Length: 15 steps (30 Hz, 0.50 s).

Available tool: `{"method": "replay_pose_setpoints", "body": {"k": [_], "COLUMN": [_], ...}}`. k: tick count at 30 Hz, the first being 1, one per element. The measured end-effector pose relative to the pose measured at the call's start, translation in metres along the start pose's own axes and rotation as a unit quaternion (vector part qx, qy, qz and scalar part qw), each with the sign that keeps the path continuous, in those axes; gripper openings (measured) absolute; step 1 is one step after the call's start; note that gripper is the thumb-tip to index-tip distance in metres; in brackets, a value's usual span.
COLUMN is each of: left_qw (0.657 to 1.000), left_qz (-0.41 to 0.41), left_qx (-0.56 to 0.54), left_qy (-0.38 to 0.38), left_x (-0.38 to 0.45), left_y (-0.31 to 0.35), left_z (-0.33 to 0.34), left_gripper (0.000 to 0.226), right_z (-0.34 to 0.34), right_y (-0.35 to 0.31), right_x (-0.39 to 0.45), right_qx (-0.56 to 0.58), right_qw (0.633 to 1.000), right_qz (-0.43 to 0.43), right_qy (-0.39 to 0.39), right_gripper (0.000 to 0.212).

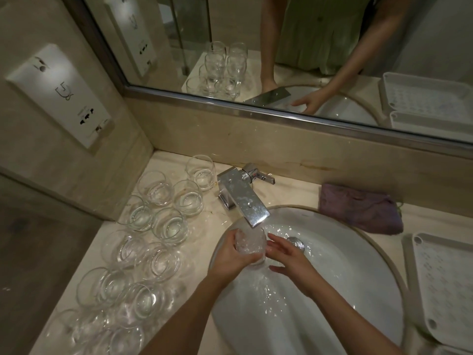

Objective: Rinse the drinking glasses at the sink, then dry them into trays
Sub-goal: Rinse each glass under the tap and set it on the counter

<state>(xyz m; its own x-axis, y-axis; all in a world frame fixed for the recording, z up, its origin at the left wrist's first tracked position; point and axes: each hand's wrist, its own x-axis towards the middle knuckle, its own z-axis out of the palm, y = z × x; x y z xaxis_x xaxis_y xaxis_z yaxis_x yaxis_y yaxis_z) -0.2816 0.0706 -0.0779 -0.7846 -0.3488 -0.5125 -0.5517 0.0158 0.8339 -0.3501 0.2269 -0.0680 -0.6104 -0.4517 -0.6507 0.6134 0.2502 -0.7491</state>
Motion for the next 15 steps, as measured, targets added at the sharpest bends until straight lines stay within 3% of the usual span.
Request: {"method": "replay_pose_setpoints", "body": {"k": [7, 15], "left_qw": [0.998, 0.999], "left_qz": [0.036, 0.018], "left_qx": [0.042, 0.037], "left_qy": [0.012, 0.015], "left_x": [-0.001, -0.001], "left_y": [0.006, 0.002], "left_z": [0.004, 0.005], "left_gripper": [0.081, 0.080], "right_z": [-0.014, -0.010], "right_y": [-0.001, 0.002], "right_x": [-0.002, -0.004], "right_qx": [-0.007, -0.039], "right_qw": [0.998, 0.997], "right_qz": [0.000, 0.004], "right_qy": [0.059, 0.067], "right_gripper": [0.029, 0.023]}}
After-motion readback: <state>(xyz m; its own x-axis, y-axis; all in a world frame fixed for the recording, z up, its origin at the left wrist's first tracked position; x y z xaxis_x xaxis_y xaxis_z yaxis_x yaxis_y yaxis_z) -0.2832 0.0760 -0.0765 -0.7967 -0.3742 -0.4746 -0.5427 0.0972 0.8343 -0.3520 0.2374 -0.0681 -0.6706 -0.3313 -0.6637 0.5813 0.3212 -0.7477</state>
